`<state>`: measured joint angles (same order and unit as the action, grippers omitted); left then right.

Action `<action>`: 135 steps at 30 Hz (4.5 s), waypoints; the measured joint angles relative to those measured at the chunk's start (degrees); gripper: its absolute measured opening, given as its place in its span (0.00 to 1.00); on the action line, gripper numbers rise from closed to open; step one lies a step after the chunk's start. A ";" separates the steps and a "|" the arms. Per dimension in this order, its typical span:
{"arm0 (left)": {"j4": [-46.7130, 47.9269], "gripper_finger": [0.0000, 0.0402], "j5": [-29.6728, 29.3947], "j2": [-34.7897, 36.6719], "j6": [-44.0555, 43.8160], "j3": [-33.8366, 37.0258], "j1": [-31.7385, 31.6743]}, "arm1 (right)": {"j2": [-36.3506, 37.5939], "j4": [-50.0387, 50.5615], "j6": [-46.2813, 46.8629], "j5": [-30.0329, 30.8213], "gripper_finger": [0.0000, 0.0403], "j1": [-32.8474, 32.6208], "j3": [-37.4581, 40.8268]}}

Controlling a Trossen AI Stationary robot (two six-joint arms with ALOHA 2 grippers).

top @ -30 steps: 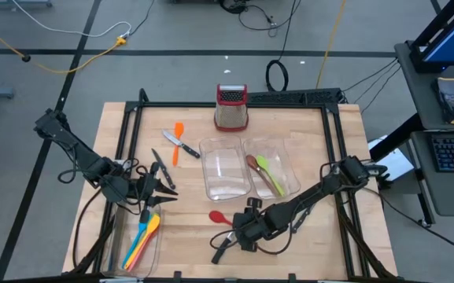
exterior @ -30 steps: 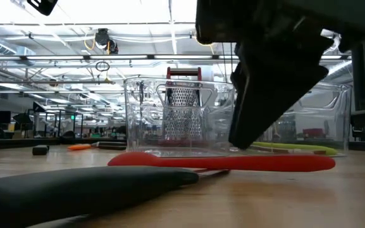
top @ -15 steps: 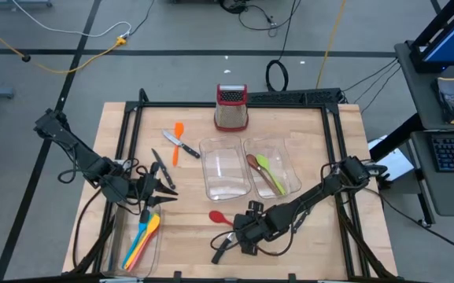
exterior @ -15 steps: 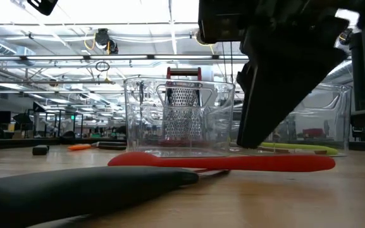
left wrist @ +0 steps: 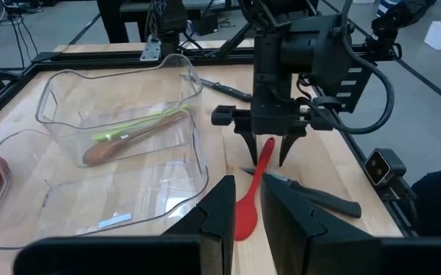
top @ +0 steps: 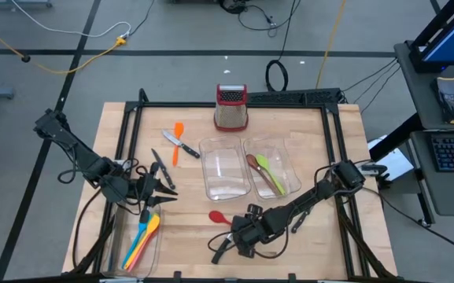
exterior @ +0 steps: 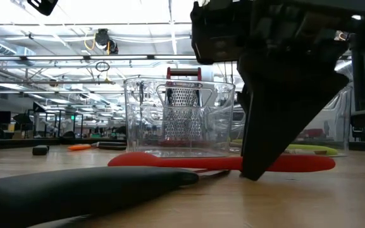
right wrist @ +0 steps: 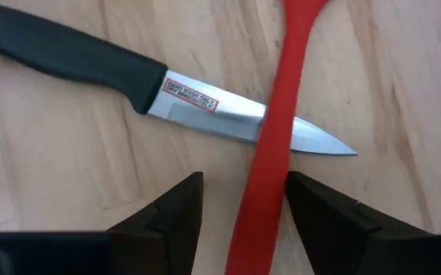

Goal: Pick & Place Kitchen Items
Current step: Put the red serving spoon into the right transparent bin

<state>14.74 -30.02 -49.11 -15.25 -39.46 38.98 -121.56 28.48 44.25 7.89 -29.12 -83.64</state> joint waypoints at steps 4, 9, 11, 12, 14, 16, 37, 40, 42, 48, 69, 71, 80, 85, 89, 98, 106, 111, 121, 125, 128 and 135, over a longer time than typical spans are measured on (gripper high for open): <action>0.00 0.16 0.02 -0.01 0.12 0.00 0.00 | -0.11 1.07 1.52 0.04 0.34 0.02 0.07; 0.02 0.16 0.02 -0.01 0.09 0.00 0.00 | -0.14 2.14 3.53 0.12 0.12 0.05 0.13; 0.00 0.16 0.02 -0.01 0.09 0.00 0.00 | 0.42 2.01 3.54 0.44 0.12 -0.13 0.13; 0.01 0.16 0.03 -0.01 0.09 0.00 0.01 | 0.76 1.75 3.64 0.98 0.12 -0.21 0.17; 0.00 0.16 0.04 -0.01 0.09 0.00 0.00 | 1.61 1.72 4.53 2.01 0.12 -0.34 0.17; 0.04 0.16 0.04 -0.01 0.16 0.00 0.02 | 2.53 1.69 4.75 3.03 0.12 -0.60 0.32; -0.02 0.16 0.22 -0.01 0.04 0.00 0.02 | 20.12 -8.38 -14.07 -1.92 0.12 -2.12 0.39; -0.01 0.16 0.22 0.00 -0.23 0.00 0.02 | 22.75 -10.68 -19.98 -3.92 0.12 -2.12 0.39; 0.00 0.16 0.21 -0.01 -0.26 0.00 0.15 | 24.09 -11.56 -22.00 -4.21 0.12 -2.12 0.33; -0.01 0.16 0.20 -0.01 -0.20 0.00 0.91 | 27.63 -11.49 -25.35 2.05 0.12 -2.12 0.33; -5.83 0.16 -0.06 -1.82 2.11 0.00 2.25 | 54.83 -48.69 -16.53 30.85 0.12 -2.05 40.37; -9.26 0.16 -0.05 -3.26 3.94 0.00 2.25 | 57.33 -60.69 -16.81 29.11 0.12 -2.03 47.77; -24.97 0.16 0.09 -11.93 11.19 -0.01 -1.69 | 58.90 -104.70 -15.98 18.87 0.12 -0.40 71.62; -25.98 0.16 2.72 -14.10 10.27 0.00 -5.72 | 58.95 -111.36 -11.58 18.96 0.12 0.21 75.77; -27.44 0.16 6.42 -15.12 9.13 -0.01 -8.91 | 58.94 -107.12 -2.62 20.23 0.12 2.07 76.37; -28.28 0.16 14.60 -15.79 9.03 -0.02 -13.01 | 58.99 -92.15 21.58 20.41 0.12 7.26 76.39; -26.11 0.16 15.56 -15.79 9.40 -0.02 -13.31 | 63.42 -81.99 29.76 18.97 0.12 9.34 76.39; -25.00 0.16 15.56 -15.79 9.54 -0.02 -13.31 | 67.10 -82.09 24.92 18.74 0.12 10.91 75.39; -24.94 0.16 15.56 -15.79 10.43 -0.02 -13.31 | 73.76 -44.53 17.68 14.73 0.12 11.21 58.36; -24.79 0.16 15.56 -15.77 10.21 -0.02 -13.31 | 72.51 -17.21 23.41 17.53 0.12 11.34 47.99; -24.76 0.16 15.56 -15.77 10.26 -0.02 -13.31 | 70.25 -13.52 26.65 15.10 0.12 12.01 45.72; -24.76 0.16 15.56 -15.77 10.45 0.00 -13.31 | 62.40 -11.93 28.77 6.19 0.12 16.33 45.75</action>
<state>-10.02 -14.46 -64.88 -4.80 -39.46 25.67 -59.15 16.55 73.02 14.07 -12.79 -37.89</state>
